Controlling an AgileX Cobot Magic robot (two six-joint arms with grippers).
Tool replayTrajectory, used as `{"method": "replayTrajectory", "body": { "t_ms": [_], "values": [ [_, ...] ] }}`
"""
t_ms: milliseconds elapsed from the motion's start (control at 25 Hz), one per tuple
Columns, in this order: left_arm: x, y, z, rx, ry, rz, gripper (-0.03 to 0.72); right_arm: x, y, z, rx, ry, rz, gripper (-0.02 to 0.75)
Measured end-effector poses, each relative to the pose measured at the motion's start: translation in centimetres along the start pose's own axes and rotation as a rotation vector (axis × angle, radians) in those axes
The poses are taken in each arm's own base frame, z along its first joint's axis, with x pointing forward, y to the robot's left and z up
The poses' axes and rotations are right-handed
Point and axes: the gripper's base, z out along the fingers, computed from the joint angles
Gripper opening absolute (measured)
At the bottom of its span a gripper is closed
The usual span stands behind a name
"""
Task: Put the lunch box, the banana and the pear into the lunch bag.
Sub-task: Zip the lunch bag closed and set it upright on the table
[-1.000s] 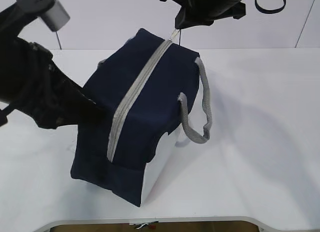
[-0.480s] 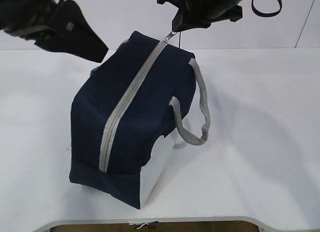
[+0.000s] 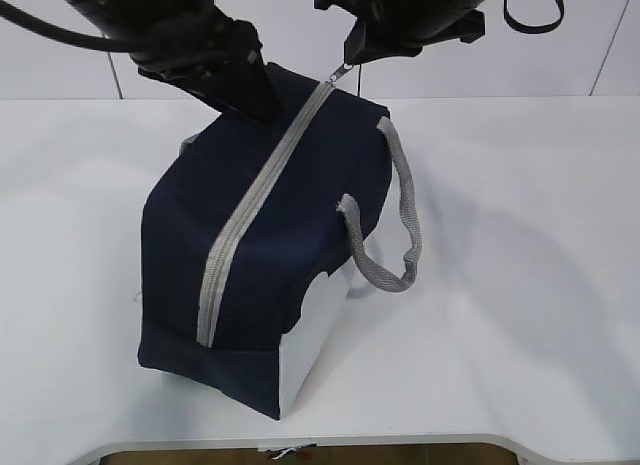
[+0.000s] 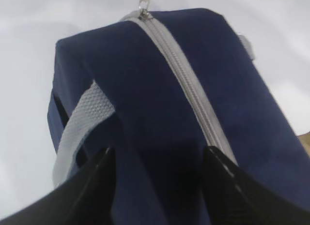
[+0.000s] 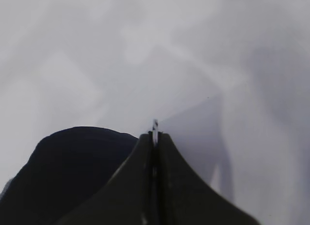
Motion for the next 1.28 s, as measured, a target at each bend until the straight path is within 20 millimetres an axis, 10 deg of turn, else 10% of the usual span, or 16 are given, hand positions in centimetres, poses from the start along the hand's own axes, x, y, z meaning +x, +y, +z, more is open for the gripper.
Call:
{"method": "replayTrajectory", "body": {
  "t_ms": [280, 520, 1280],
  "values": [
    [0.1, 0.8, 2.4, -0.002, 0.046, -0.015, 0.366, 0.0, 0.0, 0.0, 0.000, 0.000, -0.019, 0.012],
    [0.2, 1.0, 2.5, -0.029, 0.057, 0.006, 0.019, 0.0, 0.0, 0.0, 0.000, 0.000, -0.034, 0.012],
    [0.5, 0.6, -1.4, -0.090, 0.137, 0.145, -0.002, 1.4, -1.4, 4.8, 0.059, 0.054, -0.088, 0.012]
  ]
}}
